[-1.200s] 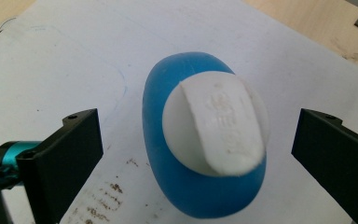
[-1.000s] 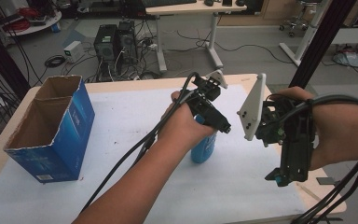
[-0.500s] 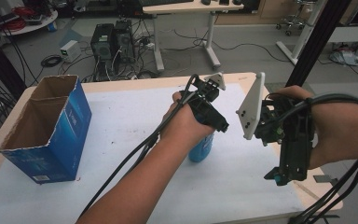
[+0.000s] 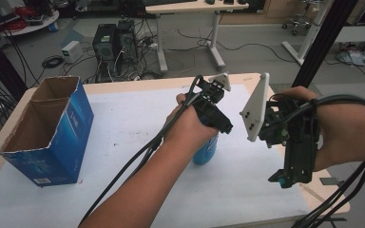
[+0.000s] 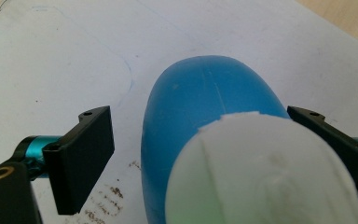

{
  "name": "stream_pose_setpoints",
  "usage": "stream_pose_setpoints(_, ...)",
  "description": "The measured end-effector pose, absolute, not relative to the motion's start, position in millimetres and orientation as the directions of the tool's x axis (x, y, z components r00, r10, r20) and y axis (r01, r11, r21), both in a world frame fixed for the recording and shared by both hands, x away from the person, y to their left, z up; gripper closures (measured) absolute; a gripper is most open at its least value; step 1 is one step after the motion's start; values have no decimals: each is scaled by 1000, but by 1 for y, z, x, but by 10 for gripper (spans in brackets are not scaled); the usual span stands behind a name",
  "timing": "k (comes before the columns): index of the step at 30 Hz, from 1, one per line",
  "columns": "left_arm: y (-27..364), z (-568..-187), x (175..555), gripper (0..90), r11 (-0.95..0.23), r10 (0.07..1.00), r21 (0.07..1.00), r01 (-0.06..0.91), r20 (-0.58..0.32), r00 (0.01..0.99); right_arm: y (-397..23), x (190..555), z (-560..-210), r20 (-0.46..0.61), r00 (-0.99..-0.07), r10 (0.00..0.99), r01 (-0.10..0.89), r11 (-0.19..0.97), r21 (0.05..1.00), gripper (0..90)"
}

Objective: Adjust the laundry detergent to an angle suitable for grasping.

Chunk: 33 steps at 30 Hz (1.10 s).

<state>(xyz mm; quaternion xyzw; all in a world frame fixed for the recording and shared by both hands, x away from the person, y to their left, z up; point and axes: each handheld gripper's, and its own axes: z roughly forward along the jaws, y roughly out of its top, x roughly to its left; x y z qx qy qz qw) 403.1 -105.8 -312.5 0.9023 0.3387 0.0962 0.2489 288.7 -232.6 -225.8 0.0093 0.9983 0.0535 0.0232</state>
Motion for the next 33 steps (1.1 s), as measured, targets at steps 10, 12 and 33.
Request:
stream_pose_setpoints(10,-107,-312,402,177,-658,654,507,557,19,756,-233,289,-225,-49,-999,20,15,994,107,29)
stream_pose_setpoints(12,-107,-312,402,178,-658,655,507,558,20,755,-232,289,-226,-48,-999,21,16,994,108,29)
stream_pose_setpoints(33,-110,-314,400,316,-679,645,486,551,36,764,-235,288,-226,-54,-998,20,14,994,113,29)
